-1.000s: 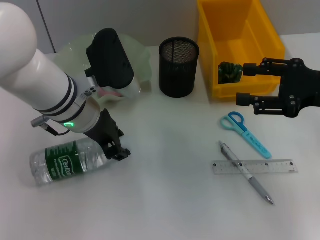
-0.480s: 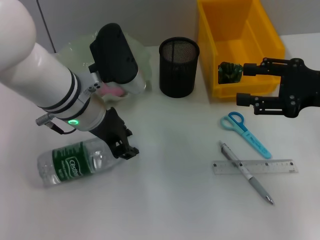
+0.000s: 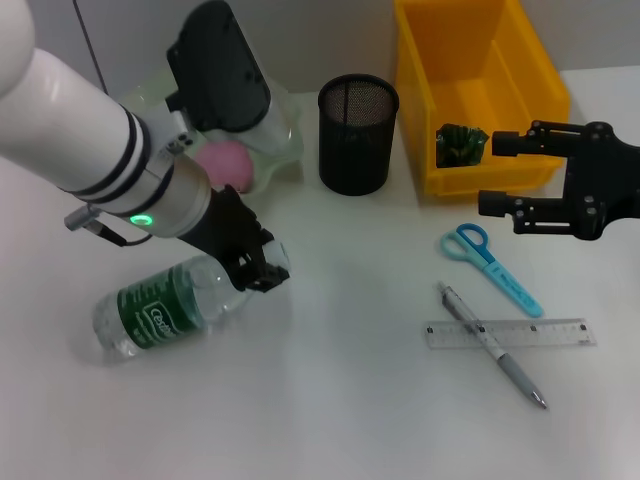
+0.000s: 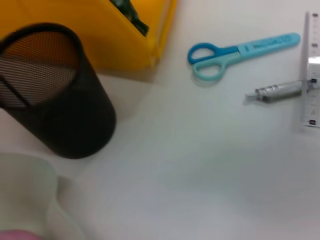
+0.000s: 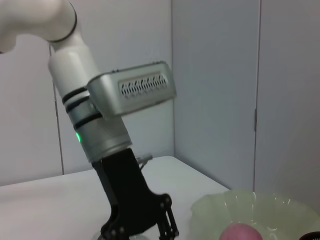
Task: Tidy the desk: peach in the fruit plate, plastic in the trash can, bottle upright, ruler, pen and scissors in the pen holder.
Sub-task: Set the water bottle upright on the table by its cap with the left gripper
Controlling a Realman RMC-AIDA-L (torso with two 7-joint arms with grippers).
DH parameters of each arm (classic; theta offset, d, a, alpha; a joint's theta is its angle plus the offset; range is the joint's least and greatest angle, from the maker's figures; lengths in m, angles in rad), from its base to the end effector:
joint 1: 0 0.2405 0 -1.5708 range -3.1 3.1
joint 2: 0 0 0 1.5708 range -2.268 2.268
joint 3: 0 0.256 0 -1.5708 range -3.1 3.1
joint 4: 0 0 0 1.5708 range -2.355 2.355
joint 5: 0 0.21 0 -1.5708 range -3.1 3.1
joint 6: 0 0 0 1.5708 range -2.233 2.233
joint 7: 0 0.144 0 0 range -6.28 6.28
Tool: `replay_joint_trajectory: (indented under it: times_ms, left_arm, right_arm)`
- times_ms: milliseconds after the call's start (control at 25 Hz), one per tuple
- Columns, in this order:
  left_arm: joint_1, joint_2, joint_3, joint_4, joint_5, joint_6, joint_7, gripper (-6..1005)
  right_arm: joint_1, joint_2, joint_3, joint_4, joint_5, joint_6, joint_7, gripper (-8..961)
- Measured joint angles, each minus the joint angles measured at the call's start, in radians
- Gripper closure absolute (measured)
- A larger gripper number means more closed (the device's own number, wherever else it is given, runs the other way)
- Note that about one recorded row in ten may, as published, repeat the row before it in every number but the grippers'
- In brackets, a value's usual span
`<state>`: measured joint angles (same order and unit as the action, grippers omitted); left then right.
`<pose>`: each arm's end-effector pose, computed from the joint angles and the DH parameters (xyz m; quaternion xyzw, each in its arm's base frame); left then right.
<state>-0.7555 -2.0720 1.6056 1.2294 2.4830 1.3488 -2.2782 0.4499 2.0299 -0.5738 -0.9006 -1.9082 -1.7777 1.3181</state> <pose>-0.1210 0.3715 -0.0528 -0.9737 -0.0713 0.1711 0.1324 0.2604 0.3175 0.0811 -0.9374 0.1012 0.2721 0.1922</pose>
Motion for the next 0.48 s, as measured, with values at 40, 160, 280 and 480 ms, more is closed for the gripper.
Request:
replay_joint_trajectory:
  times_ms: [40,160,280,480]
  left_arm:
    - [0.003,0.000,-0.006,0.013,0.006,0.005,-0.003,561]
    - [0.022,0.000,-0.037,0.076,0.040,0.022,-0.018,561]
    - [0.045,0.002,-0.067,0.135,0.047,0.031,-0.020,562]
    - [0.077,0.003,-0.107,0.220,0.070,0.040,-0.024,562]
  right_arm:
    - [0.000,0.000,0.000,0.000,0.000,0.000,0.000,212]
    - [-0.001,-0.002,0.006,0.006,0.000,0.000,-0.010,213]
    - [-0.001,-0.002,0.007,0.006,0.000,0.000,-0.010,213]
    - [-0.001,-0.004,0.006,0.006,0.000,0.000,-0.010,213]
